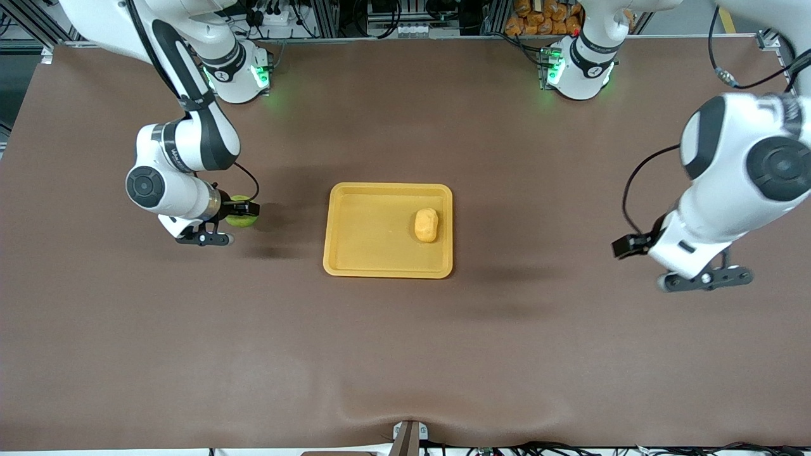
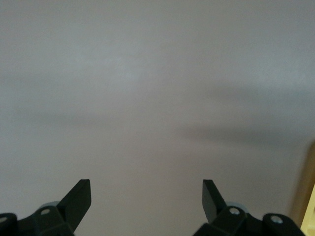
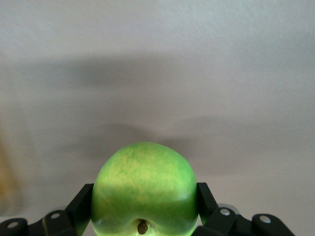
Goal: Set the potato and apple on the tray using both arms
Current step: 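Withdraw the left gripper from the tray while the right gripper lifts the apple, then carry the green apple with the right gripper over the tray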
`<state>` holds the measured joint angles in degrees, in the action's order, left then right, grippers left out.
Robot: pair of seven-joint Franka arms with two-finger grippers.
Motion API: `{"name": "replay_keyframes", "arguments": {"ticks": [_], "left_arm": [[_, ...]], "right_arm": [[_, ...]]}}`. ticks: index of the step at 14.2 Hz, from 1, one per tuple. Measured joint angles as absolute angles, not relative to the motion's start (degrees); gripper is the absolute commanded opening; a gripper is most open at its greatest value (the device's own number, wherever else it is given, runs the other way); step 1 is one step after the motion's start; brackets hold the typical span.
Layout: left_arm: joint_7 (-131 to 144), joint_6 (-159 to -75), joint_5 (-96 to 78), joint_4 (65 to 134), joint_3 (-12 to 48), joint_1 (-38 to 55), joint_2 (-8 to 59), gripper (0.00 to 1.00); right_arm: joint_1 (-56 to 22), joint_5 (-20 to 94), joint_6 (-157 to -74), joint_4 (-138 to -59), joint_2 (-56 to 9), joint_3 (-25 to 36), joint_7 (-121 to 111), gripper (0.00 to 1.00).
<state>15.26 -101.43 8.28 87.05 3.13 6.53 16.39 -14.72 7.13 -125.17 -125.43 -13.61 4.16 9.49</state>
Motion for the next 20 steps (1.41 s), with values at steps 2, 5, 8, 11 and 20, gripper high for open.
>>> {"name": "replay_keyframes", "arguments": {"ticks": [2, 5, 8, 11, 20], "left_arm": [[14.9, -97.3, 7.8, 87.1, 3.2, 6.1, 14.0, 1.0], [14.9, -91.8, 7.7, 87.2, 3.2, 5.8, 12.5, 1.0], [17.7, -90.8, 7.6, 88.1, 3.3, 5.7, 12.9, 1.0], [19.2, -90.6, 6.7, 89.2, 3.7, 5.9, 14.8, 1.0], [14.6, -88.9, -0.2, 84.1, 4.2, 1.0, 16.3, 1.0]], "right_arm": [[-16.3, 7.4, -124.3, -123.6, -13.6, 4.1, 12.0, 0.0], [-19.1, 7.5, -123.9, -121.6, -13.7, 4.1, 15.5, 0.0], [-20.7, 10.3, -121.4, -118.7, -14.2, 4.0, 16.9, 0.0], [-22.7, 12.2, -120.2, -115.1, -15.6, 4.0, 20.0, 0.0], [-30.4, 15.8, -120.2, -103.3, -25.6, 3.5, 32.6, 0.0]]}}
